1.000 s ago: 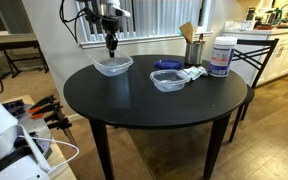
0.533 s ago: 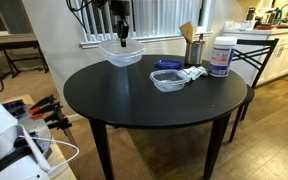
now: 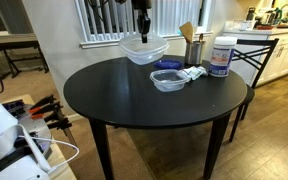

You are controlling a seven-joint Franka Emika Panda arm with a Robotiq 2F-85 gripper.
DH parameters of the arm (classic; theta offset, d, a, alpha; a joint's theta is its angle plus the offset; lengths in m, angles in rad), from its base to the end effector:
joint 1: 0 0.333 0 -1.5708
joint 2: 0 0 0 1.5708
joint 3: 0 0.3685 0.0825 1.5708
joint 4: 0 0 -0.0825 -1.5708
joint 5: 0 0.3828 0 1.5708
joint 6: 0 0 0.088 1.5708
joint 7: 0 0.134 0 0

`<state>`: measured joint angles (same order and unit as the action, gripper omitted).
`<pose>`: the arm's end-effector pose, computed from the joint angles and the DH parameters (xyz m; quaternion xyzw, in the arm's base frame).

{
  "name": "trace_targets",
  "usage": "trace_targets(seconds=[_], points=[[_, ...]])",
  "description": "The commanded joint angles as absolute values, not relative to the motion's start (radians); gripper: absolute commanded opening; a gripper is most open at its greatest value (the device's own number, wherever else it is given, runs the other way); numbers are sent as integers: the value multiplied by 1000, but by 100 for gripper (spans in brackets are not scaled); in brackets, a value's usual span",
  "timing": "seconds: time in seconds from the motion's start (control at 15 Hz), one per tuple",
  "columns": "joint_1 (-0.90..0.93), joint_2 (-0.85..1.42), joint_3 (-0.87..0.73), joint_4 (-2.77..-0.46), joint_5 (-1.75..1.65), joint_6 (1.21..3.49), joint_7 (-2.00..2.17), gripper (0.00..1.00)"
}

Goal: Put the bowl closest to you in the bowl furthest to you

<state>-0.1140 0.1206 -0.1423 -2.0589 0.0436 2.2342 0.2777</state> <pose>0.5646 -0.1437 0.4094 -0.9609 0.2755 -0.0279 0.0093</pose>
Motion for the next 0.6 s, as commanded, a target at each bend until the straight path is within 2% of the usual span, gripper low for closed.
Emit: trace_targets(seconds=[0.0, 0.53], points=[[-123, 227, -143, -1915, 70, 2212, 281, 1], [-120, 395, -147, -1675, 58, 2179, 291, 1]])
